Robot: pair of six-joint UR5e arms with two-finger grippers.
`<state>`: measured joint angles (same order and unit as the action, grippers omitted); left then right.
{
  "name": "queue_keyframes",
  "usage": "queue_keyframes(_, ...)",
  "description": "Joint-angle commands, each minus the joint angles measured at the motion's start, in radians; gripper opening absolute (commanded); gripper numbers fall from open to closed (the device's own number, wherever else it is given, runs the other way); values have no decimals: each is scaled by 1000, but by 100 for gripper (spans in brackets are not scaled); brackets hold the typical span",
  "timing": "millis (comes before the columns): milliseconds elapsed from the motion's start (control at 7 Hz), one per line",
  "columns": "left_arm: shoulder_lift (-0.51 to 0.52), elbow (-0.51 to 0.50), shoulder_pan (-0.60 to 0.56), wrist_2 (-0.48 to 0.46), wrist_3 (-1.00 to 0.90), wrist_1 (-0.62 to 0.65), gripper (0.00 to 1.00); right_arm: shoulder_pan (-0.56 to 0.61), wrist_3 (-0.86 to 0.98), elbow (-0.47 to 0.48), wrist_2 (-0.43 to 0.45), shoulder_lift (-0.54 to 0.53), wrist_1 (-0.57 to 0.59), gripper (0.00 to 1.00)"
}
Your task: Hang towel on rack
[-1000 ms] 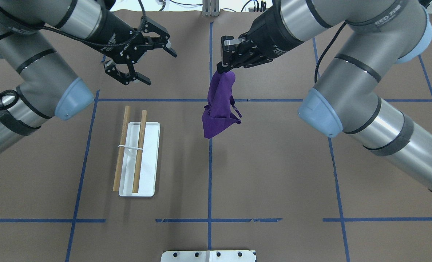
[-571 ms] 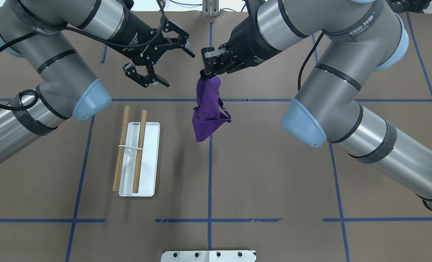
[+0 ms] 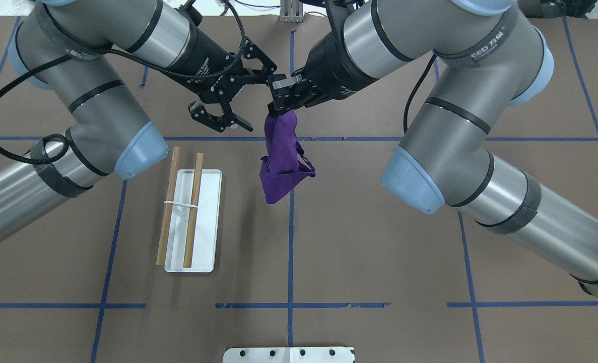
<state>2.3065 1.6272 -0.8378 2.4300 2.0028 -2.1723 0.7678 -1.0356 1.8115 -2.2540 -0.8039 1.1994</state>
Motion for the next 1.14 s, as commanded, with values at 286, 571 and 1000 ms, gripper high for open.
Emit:
queue_keyframes(286,-4,19,11,0,-1,-1,44,-4,0,-3,4,2,0,0)
queue_keyframes(571,-7,22,9,1,-3,-3,0,-5,0,-3,2,2,2,0)
queue_keyframes(1000,-10,28,9,0,-13,-6,0,-4,-1,2,14,-9,0,0)
